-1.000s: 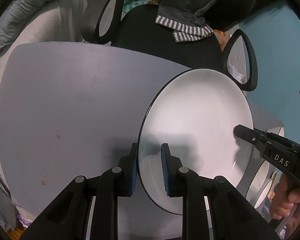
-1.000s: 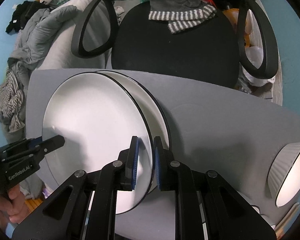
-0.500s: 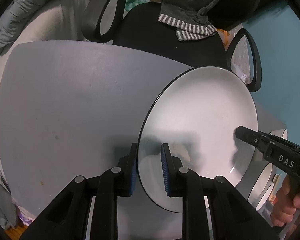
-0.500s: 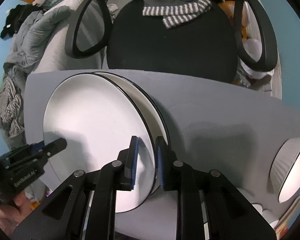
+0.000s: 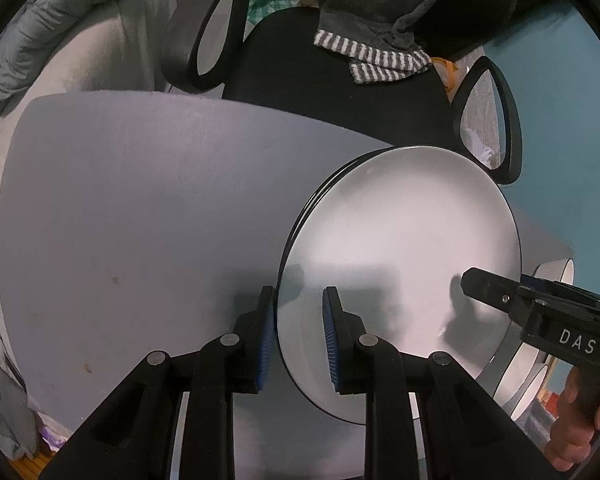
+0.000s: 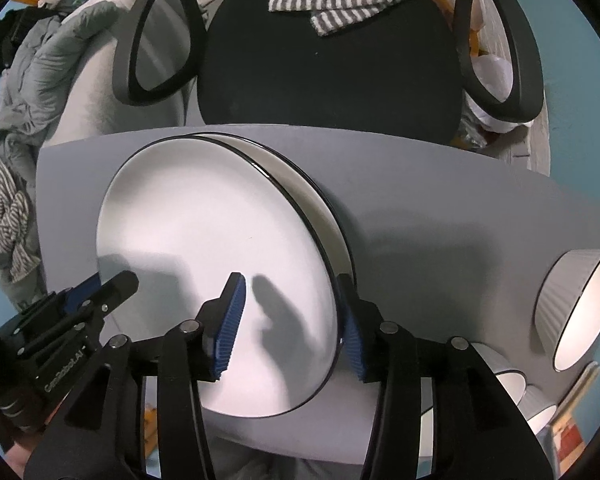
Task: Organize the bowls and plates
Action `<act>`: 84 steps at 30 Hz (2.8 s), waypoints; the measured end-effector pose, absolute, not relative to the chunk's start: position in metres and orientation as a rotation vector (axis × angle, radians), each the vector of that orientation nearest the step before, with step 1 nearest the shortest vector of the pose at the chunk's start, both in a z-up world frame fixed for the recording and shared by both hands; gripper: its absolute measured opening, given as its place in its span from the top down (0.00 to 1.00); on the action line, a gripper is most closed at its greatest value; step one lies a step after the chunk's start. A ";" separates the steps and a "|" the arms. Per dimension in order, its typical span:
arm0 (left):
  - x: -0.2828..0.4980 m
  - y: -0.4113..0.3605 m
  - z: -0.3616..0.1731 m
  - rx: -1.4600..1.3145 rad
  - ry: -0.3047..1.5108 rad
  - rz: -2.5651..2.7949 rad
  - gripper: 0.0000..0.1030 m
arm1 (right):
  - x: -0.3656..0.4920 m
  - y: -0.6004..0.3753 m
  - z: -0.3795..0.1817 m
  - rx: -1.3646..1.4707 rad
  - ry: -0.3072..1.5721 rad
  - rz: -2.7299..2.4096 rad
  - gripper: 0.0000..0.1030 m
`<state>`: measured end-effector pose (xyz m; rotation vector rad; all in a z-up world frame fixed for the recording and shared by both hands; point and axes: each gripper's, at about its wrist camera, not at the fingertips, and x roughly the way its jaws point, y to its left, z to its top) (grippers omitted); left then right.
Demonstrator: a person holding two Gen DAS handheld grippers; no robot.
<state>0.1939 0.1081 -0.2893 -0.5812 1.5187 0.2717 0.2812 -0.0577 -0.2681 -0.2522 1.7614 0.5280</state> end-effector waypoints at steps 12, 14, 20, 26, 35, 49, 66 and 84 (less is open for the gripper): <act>0.195 0.107 -0.290 -0.575 1.516 0.266 0.79 | 0.278 -0.051 -0.261 -0.340 1.736 0.506 0.38; 0.194 0.108 -0.288 -0.575 1.512 0.268 0.78 | 0.279 -0.050 -0.260 -0.378 1.714 0.503 0.38; 0.190 0.110 -0.281 -0.584 1.493 0.260 0.78 | 0.280 -0.048 -0.254 -0.419 1.683 0.522 0.38; 0.183 0.106 -0.256 -0.564 1.434 0.248 0.75 | 0.273 -0.045 -0.237 -0.520 1.584 0.522 0.38; 0.165 0.093 -0.209 -0.447 1.339 0.237 0.63 | 0.259 -0.054 -0.199 -0.564 1.450 0.508 0.35; 0.130 0.076 -0.158 -0.414 1.224 0.227 0.47 | 0.234 -0.085 -0.152 -0.479 1.375 0.452 0.35; 0.088 0.049 -0.121 -0.345 1.176 0.135 0.36 | 0.193 -0.124 -0.116 -0.403 1.322 0.360 0.35; 0.077 0.015 -0.111 -0.316 1.196 0.040 0.31 | 0.162 -0.168 -0.098 -0.324 1.315 0.258 0.35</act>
